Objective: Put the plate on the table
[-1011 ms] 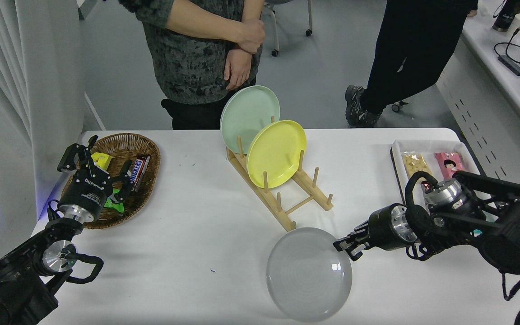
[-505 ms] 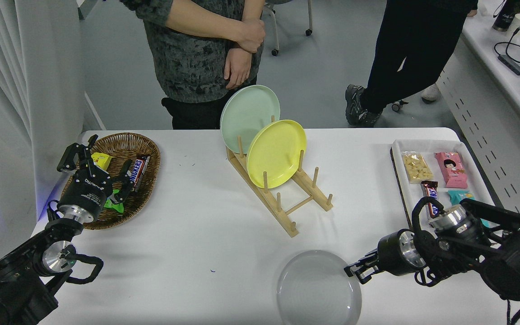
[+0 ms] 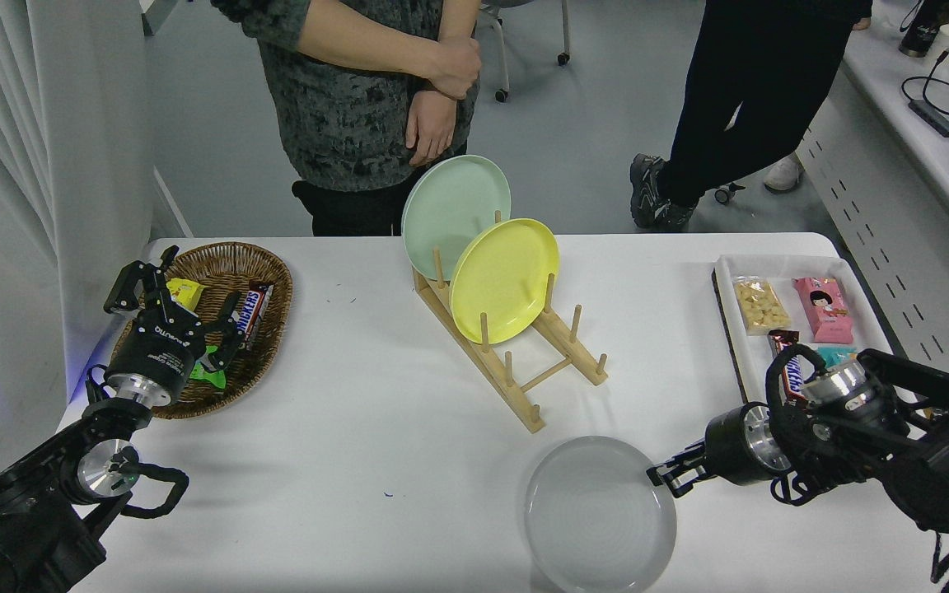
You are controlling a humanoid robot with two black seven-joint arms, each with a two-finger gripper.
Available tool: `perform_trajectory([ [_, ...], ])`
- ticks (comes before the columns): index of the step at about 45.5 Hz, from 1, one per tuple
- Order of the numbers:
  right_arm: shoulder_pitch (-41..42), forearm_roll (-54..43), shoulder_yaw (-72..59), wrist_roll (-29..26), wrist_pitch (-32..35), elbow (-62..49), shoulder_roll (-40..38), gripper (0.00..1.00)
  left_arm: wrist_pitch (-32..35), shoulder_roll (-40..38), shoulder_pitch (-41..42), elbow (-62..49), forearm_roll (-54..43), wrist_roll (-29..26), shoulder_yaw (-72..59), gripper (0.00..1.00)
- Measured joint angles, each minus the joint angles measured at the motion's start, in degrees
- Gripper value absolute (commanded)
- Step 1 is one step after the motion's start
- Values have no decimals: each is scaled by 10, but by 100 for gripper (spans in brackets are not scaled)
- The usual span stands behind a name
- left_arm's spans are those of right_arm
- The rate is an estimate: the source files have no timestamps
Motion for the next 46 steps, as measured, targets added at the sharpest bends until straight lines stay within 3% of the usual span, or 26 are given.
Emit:
perform_trajectory([
  [5, 3, -8, 0, 0, 0, -5, 3, 70, 0, 0, 0, 0, 0, 0, 0, 98],
  [8, 4, -14, 0, 0, 0, -7, 5, 100, 0, 0, 0, 0, 0, 0, 0, 98],
  [33, 78, -56, -6, -4, 6, -10, 1, 100, 0, 0, 0, 0, 0, 0, 0, 98],
  [46, 175, -190, -41, -10, 50, -14, 1, 100, 0, 0, 0, 0, 0, 0, -1, 98],
])
